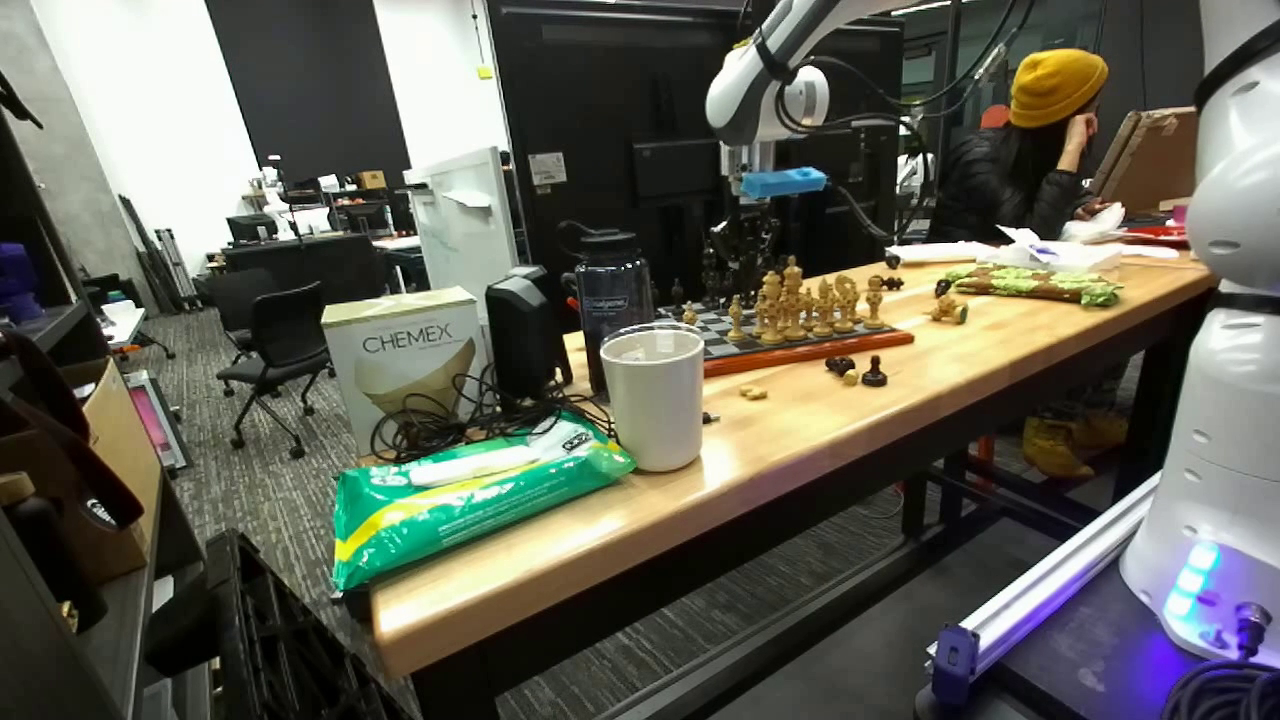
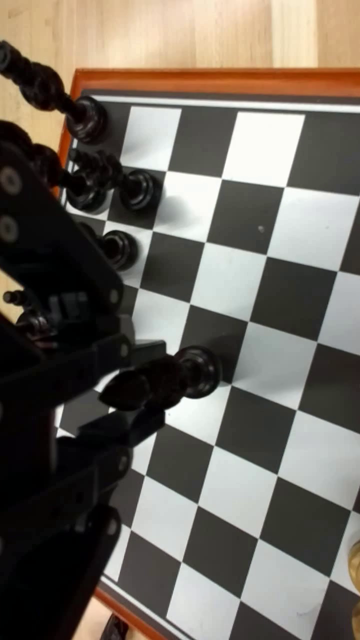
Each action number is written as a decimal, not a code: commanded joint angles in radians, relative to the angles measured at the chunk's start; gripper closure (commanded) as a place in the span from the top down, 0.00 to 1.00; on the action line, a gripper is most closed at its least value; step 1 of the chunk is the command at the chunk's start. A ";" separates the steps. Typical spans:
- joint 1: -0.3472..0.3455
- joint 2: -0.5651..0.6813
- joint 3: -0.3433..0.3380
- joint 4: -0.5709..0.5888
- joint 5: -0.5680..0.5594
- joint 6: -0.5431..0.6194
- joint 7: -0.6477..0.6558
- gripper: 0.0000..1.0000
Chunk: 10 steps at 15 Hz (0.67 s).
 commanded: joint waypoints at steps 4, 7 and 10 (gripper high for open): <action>0.031 0.012 0.031 0.133 -0.026 -0.177 -0.075 0.07; 0.029 0.002 0.030 0.111 -0.015 -0.153 -0.056 0.28; 0.029 0.006 0.031 0.117 -0.015 -0.158 -0.064 0.28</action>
